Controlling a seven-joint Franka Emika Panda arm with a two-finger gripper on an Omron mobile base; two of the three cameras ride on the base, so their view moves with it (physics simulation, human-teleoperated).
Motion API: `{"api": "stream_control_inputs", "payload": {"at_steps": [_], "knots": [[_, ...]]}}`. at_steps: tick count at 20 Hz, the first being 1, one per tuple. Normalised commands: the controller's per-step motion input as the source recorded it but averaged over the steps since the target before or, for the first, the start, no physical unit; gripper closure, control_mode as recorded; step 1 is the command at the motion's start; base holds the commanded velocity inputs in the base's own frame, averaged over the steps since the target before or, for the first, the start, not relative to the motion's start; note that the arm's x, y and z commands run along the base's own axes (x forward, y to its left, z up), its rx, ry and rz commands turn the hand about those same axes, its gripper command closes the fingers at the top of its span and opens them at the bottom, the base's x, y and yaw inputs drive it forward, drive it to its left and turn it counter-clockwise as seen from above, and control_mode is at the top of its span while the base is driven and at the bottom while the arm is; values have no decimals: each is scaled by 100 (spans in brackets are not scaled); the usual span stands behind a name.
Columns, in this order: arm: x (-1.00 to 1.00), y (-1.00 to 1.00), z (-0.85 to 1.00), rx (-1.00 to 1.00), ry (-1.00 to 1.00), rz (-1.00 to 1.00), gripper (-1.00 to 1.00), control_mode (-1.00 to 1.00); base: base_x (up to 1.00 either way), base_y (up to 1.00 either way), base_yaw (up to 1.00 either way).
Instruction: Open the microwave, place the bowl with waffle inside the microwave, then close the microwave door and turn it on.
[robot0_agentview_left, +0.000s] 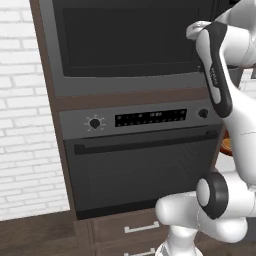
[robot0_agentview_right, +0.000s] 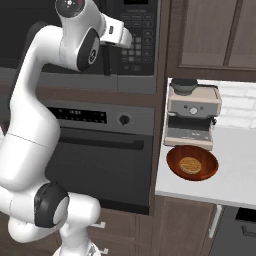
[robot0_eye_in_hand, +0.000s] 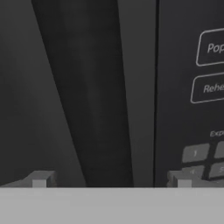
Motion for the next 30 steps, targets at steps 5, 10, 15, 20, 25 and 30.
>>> {"api": "stream_control_inputs", "payload": {"at_steps": [5,10,15,20,25,30], "knots": [[10,0,-11,0,-18,0,-100,-100,0,0,0],[0,0,0,0,-1,0,100,-100,0,0,0],[0,0,0,0,0,0,100,-100,0,0,0],[-42,-1,0,-1,0,0,100,-100,0,0,0],[-99,0,-2,-13,-2,0,100,-100,0,0,0],[-100,0,0,-14,0,-6,100,-100,0,0,0]]}}
